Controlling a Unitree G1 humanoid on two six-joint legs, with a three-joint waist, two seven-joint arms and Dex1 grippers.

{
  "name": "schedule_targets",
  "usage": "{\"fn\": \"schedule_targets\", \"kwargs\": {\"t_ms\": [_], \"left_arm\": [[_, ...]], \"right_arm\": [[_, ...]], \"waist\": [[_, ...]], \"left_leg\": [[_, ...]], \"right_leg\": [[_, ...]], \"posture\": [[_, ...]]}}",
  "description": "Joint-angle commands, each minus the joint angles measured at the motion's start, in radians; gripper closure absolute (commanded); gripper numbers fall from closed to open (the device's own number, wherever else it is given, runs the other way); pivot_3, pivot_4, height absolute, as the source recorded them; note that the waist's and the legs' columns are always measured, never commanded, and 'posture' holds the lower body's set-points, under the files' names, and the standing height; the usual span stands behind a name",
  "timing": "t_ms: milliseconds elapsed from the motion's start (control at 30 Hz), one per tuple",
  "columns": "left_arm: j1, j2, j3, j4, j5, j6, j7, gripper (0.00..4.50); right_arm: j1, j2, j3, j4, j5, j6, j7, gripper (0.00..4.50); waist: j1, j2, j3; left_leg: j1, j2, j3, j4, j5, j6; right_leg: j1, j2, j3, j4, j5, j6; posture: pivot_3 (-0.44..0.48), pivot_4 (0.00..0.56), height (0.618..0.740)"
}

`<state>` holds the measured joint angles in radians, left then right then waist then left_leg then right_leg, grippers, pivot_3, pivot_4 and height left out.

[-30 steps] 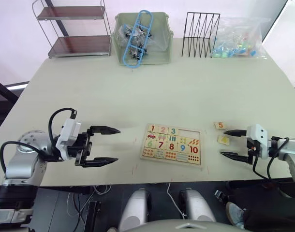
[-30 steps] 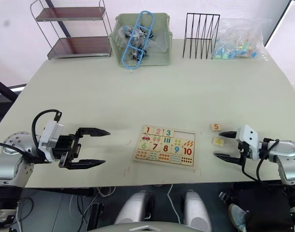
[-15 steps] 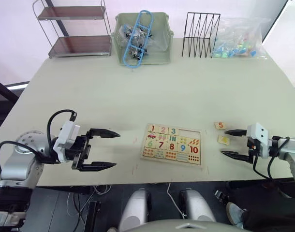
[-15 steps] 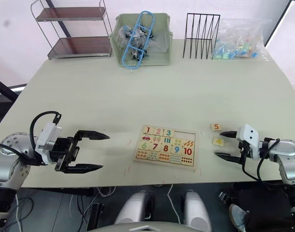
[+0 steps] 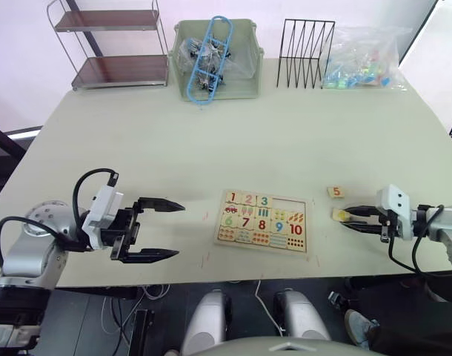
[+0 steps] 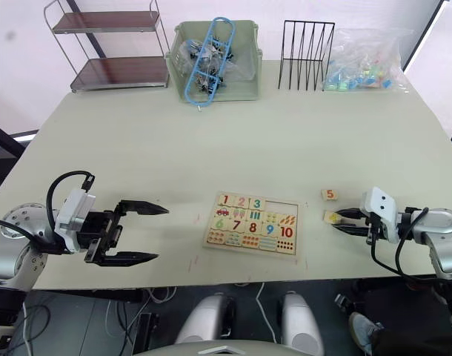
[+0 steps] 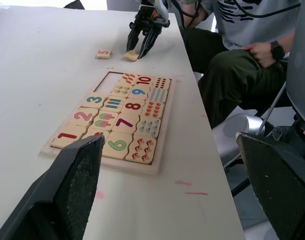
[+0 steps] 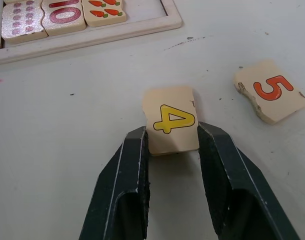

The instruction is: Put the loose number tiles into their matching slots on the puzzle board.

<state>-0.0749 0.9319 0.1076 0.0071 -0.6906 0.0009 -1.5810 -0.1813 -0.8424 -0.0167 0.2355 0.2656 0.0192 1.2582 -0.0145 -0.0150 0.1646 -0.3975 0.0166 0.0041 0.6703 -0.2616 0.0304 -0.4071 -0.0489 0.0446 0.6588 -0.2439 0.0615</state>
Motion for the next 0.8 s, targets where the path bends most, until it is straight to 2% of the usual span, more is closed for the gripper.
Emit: {"fn": "schedule_targets", "kwargs": {"t_ms": [33, 367, 533, 800], "left_arm": [[0.003, 0.003, 0.022, -0.037, -0.017, -0.001, -0.033, 0.0], [0.012, -0.013, 0.046, -0.029, -0.005, 0.002, -0.021, 0.0], [0.02, -0.047, 0.075, -0.042, 0.006, 0.006, 0.051, 0.0], [0.082, -0.077, 0.122, -0.106, 0.013, 0.023, 0.122, 0.0]], "right_arm": [[0.01, -0.007, 0.0, 0.004, -0.025, 0.016, -0.023, 3.63], [0.023, -0.026, 0.0, -0.236, 0.003, 0.178, -0.071, 3.63], [-0.038, -0.015, 0.044, -0.393, -0.01, 0.355, -0.151, 3.63], [-0.158, -0.041, 0.099, -0.52, 0.013, 0.604, -0.171, 3.63]], "waist": [[0.0, 0.0, 0.0], [0.0, 0.001, 0.001], [0.0, 0.001, 0.001], [0.001, 0.001, 0.001]], "left_leg": [[0.0, 0.0, 0.0, 0.0, 0.0, 0.0], [0.0, 0.0, 0.0, 0.0, 0.0, 0.0], [-0.001, 0.0, 0.001, 0.0, 0.0, 0.0], [-0.002, 0.0, 0.001, 0.0, 0.0, 0.0]], "right_leg": [[0.0, 0.0, 0.0, 0.0, 0.0, 0.0], [-0.001, 0.0, 0.0, 0.001, 0.0, 0.0], [-0.002, 0.0, 0.001, 0.001, 0.0, 0.0], [-0.002, 0.0, 0.001, 0.0, 0.0, 0.0]], "posture": [[0.0, 0.15, 0.74], [0.0, 0.15, 0.74], [0.0, 0.15, 0.74], [0.0, 0.15, 0.74]]}}
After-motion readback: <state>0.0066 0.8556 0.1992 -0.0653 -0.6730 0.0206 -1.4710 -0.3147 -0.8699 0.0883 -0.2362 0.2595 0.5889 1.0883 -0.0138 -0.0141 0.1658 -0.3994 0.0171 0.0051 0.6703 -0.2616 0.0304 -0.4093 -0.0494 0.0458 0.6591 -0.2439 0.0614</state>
